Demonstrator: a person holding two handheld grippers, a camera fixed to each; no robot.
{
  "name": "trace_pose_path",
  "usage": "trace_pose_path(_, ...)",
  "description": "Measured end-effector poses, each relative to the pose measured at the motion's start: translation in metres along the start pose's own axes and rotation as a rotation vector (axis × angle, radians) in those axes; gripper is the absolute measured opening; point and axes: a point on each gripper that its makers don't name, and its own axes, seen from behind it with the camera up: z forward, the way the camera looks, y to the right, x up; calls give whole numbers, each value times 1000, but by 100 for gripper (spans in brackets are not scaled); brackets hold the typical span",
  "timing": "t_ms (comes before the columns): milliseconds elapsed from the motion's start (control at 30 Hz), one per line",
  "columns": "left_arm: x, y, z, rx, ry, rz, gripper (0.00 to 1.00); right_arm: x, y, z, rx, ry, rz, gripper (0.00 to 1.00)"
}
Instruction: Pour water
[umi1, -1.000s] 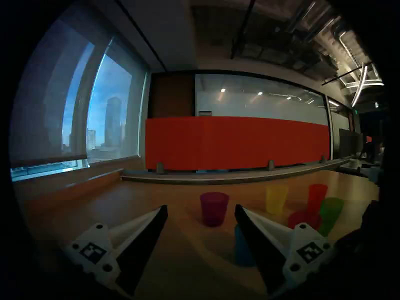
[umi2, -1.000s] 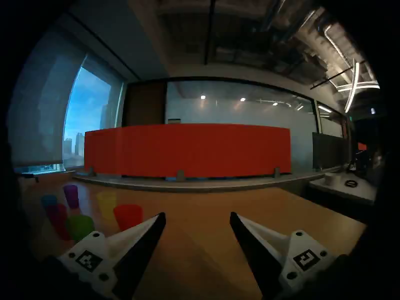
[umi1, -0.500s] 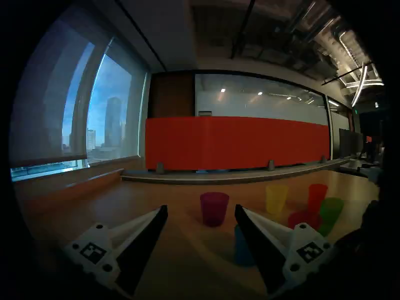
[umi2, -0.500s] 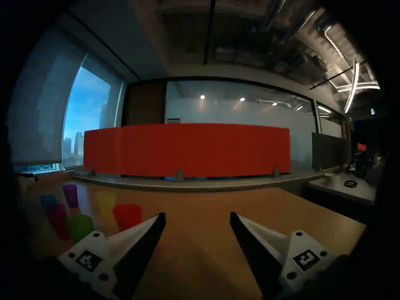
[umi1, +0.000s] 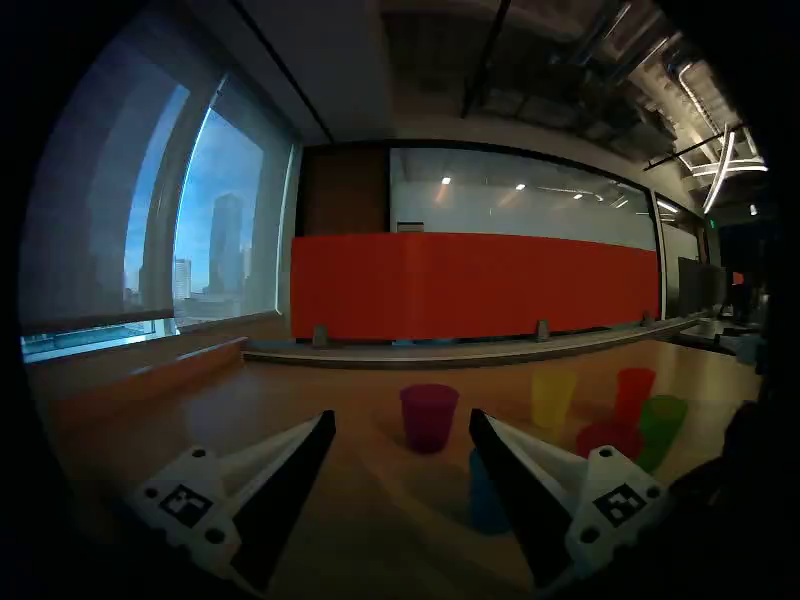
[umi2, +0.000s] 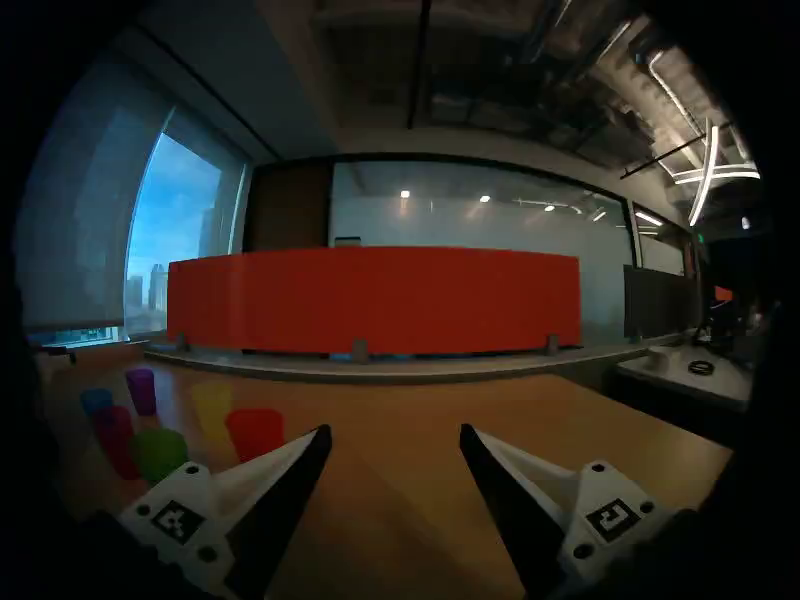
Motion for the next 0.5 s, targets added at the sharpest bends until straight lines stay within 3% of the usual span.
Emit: trace_pose_path(500,0,0,1,0,0,0,100,0,0,-1,0,0,0,99)
